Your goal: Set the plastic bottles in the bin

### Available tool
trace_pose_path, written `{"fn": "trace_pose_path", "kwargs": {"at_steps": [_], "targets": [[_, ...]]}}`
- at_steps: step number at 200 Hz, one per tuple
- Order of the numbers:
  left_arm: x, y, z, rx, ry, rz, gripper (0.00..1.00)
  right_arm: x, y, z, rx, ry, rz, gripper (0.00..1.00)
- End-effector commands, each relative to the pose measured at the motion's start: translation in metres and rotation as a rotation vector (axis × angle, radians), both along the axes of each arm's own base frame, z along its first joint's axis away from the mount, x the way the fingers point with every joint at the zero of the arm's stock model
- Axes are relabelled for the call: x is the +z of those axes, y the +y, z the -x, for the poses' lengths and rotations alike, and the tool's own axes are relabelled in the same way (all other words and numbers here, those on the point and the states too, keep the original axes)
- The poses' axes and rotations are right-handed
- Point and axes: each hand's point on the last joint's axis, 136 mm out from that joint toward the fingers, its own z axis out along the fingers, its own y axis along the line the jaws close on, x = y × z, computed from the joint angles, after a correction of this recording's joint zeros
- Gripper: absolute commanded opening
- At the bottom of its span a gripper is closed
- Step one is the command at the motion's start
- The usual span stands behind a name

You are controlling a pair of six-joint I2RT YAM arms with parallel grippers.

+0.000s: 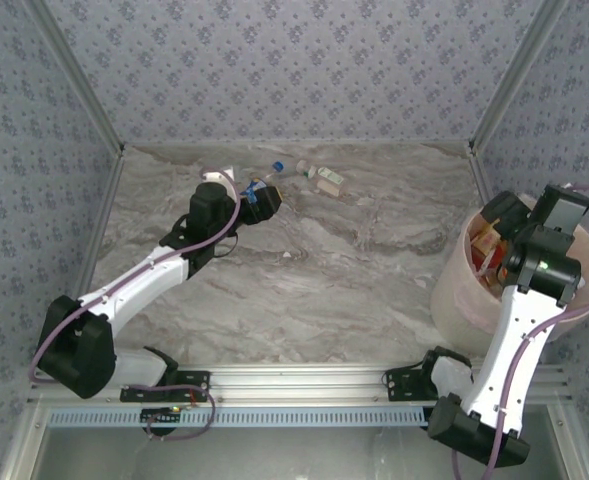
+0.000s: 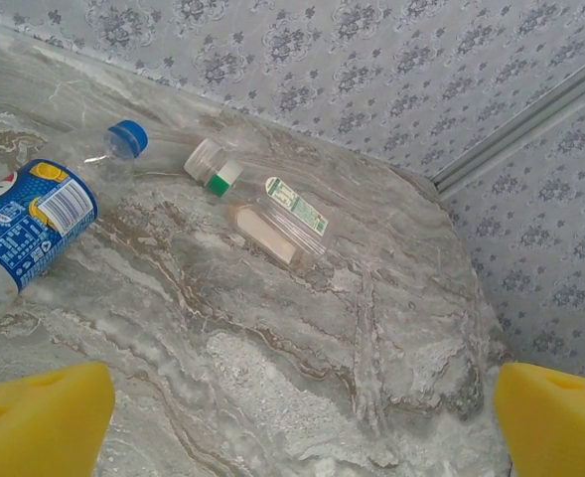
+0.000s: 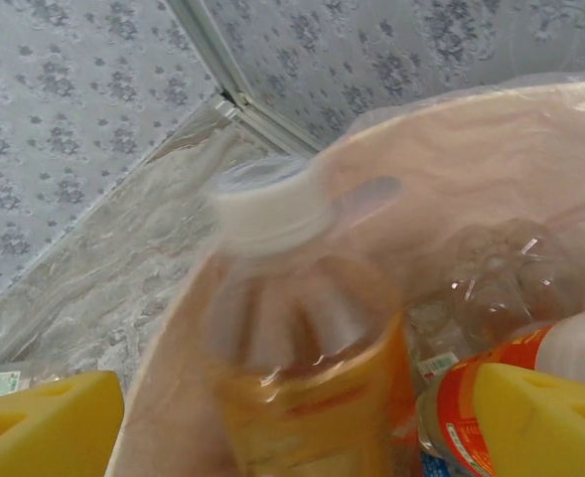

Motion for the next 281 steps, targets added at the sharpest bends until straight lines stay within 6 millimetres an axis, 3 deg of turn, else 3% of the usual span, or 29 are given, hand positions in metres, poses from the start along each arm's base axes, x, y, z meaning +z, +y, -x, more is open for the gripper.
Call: {"fn": "trace_pose_path", "kwargs": {"at_steps": [1,31,58,109,145,164,193,218,249,281], "targets": [[0.012,-0.004,-0.002,-0.011,-0.014,0.018,0.98,0.032,-0.014,0.02,-0.098,-0.033,0.102,1.0],[0.009,-0.005,-0.004,-0.012,-0.005,0.015,0.98,0.048,-0.021,0.026,-0.119,-0.029,0.164,1.0],[0.006,-0.008,-0.006,-0.017,0.008,0.018,0.98,0.049,0.006,0.002,0.056,-0.098,0.087,1.0],[0.001,-0.009,-0.006,-0.024,0.026,0.016,0.98,0.005,0.013,-0.033,0.146,-0.052,-0.05,1.0],[-0.003,-0.006,-0.006,-0.013,0.043,-0.006,0.98,-0.018,-0.002,-0.025,0.057,0.028,-0.036,1.0],[-0.006,-0.005,-0.006,-0.003,0.05,-0.022,0.98,-0.021,0.0,-0.025,0.077,0.039,-0.029,1.0],[-0.013,0.004,-0.011,0.036,0.08,-0.091,0.98,0.0,0.0,-0.021,0.073,0.007,0.006,1.0],[-0.021,0.012,-0.017,0.067,0.131,-0.151,0.98,0.028,0.02,-0.02,0.141,-0.059,0.02,1.0],[-0.031,0.026,-0.026,0.113,0.198,-0.218,0.98,0.055,0.062,-0.028,0.303,-0.144,0.034,1.0],[-0.041,0.045,-0.041,0.142,0.253,-0.302,0.98,0.065,0.11,-0.048,0.495,-0.208,0.018,1.0]]}}
